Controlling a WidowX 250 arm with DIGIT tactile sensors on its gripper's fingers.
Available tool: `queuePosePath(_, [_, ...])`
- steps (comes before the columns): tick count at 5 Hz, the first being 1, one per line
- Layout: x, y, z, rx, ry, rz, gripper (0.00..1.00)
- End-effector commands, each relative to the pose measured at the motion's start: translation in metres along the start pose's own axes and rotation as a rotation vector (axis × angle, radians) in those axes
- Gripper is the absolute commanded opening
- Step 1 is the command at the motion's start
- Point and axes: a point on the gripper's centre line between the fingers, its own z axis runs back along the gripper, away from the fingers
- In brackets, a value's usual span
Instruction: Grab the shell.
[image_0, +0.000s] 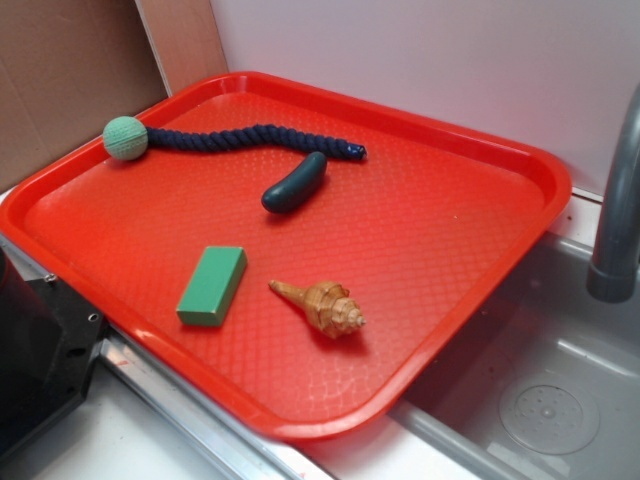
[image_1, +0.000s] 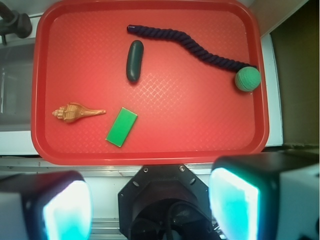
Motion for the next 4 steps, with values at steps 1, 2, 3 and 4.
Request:
queuePosePath(1, [0.028, -0.008, -0.017, -0.108, -0.078, -0.332, 1.00])
queuePosePath(2, [0.044, -0.024, -0.032, -0.136, -0.128, -0.585, 1.00])
queuePosePath(3, [0.061, -0.046, -0.053, -0.181, -0.162, -0.834, 1.00])
queuePosePath(4, [0.065, -0.067, -0.071, -0.110, -0.148, -0.972, 1.00])
